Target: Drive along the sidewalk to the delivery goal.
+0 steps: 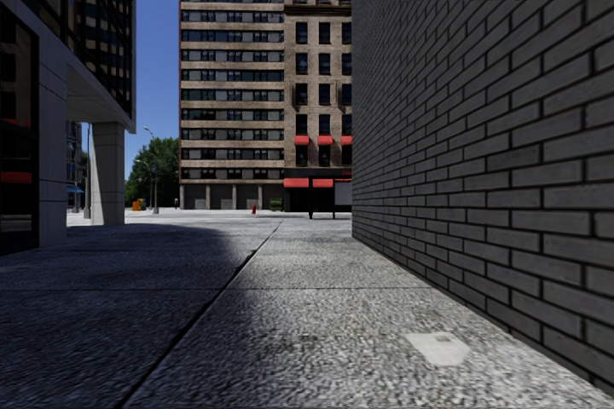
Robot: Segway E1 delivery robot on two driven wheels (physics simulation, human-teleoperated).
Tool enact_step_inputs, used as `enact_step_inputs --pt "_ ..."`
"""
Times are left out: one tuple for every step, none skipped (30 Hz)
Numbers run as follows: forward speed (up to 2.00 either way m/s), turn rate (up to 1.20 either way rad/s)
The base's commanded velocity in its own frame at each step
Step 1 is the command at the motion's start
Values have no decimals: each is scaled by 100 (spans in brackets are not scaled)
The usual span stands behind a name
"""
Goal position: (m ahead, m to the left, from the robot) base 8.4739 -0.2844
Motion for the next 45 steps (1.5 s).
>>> enact_step_inputs --pt "200 0" --pt "200 0" --pt "200 0" --pt "200 0" --pt "200 0" --pt "200 0" --pt "200 0" --pt "200 0" --pt "200 0" --pt "200 0" --pt "200 0" --pt "200 0" --pt "200 0" --pt "200 -3" --pt "200 -10" --pt "200 -22" --pt "200 -22" --pt "200 -35" --pt "200 -37" --pt "200 -21" --pt "200 -21" --pt "200 0" --pt "200 0" --pt "200 0" --pt "200 0" --pt "200 0" --pt "200 0" --pt "200 0" --pt "200 0" --pt "200 0" --pt "200 0" --pt "200 0" --pt "200 0" --pt "200 0" --pt "200 0" --pt "200 0" --pt "200 0" --pt "200 0" --pt "200 0" --pt "200 0" --pt "200 0" --pt "200 0" --pt "200 0" --pt "200 0" --pt "200 0"
